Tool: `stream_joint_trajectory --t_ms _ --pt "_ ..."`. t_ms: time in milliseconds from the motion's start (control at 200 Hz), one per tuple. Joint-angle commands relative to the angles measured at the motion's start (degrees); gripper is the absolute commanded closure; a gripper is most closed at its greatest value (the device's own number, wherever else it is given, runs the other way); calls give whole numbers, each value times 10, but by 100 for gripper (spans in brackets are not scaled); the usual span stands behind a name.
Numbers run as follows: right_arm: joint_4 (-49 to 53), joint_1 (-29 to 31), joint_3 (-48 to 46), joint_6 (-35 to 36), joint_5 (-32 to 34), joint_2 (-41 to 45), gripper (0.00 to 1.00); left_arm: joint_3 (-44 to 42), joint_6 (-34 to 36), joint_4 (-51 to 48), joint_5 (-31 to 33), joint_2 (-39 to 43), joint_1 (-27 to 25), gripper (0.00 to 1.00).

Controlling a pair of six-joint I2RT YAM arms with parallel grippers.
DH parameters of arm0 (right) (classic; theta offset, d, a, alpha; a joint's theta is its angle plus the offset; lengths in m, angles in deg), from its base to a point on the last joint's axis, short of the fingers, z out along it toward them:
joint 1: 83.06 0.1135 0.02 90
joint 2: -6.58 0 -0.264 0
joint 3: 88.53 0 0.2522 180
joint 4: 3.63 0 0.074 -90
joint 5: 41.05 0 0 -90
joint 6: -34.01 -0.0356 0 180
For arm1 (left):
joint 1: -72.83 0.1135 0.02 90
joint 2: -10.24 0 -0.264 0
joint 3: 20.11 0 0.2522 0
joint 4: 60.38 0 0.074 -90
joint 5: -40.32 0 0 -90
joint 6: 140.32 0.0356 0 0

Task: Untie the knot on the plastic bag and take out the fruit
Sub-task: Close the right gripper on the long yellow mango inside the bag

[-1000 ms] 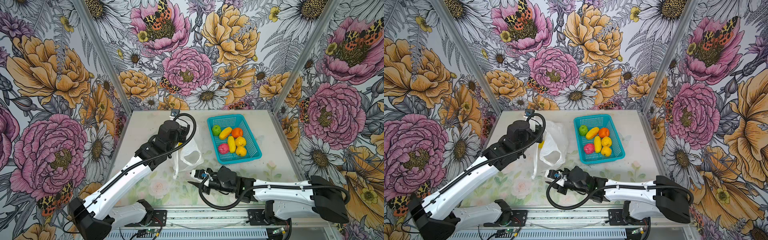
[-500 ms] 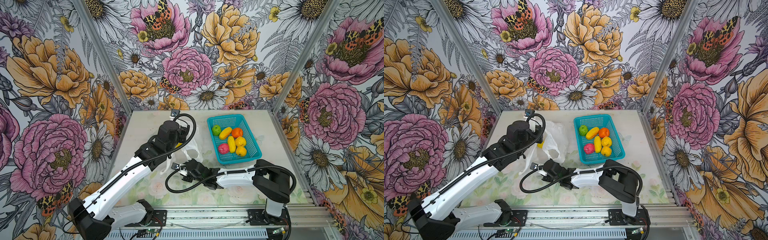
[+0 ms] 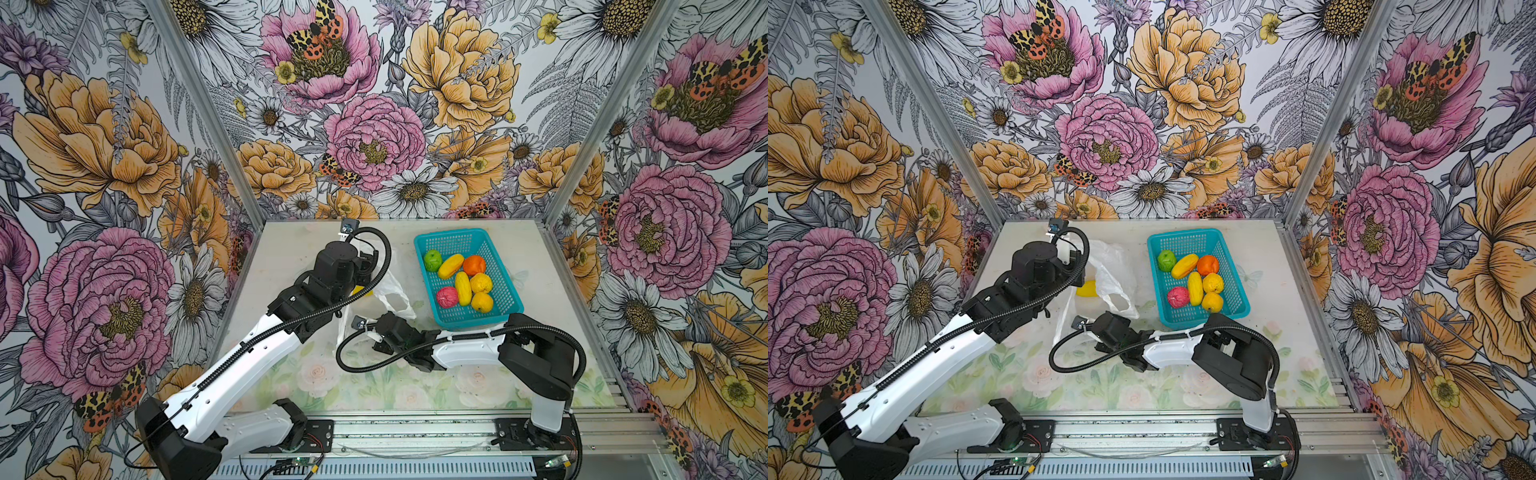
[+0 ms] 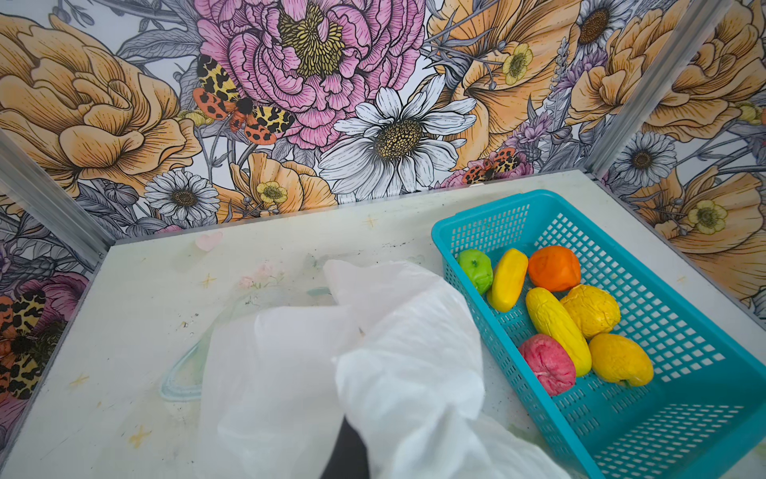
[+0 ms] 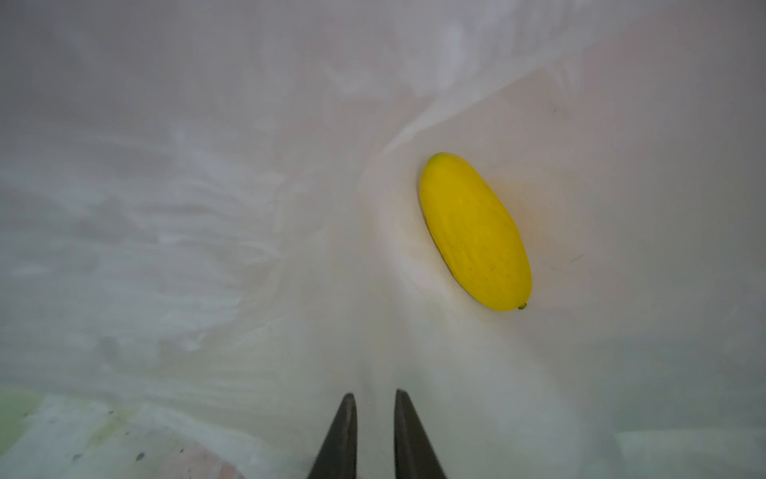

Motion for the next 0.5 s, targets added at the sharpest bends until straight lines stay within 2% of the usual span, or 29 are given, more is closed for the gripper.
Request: stream_joint_trajectory --t_ms 0,120,195,240,365,490 --pt "-26 -22 2 0 -2 4 82 -7 -7 7 -12 17 0 100" --pt "-26 -33 14 -3 -16 -14 83 -8 -7 6 -13 18 0 100" --pt "-26 -37 26 -7 -27 -26 77 -7 -7 7 -16 16 -1 100" --pt "-26 -39 36 -9 -34 -35 70 -7 -6 7 -22 16 -2 100" --pt "-17 -41 88 -11 -24 -80 38 -4 4 8 -36 15 -20 100" --pt "28 -40 174 -14 42 -137 19 0 21 8 -22 15 -53 100"
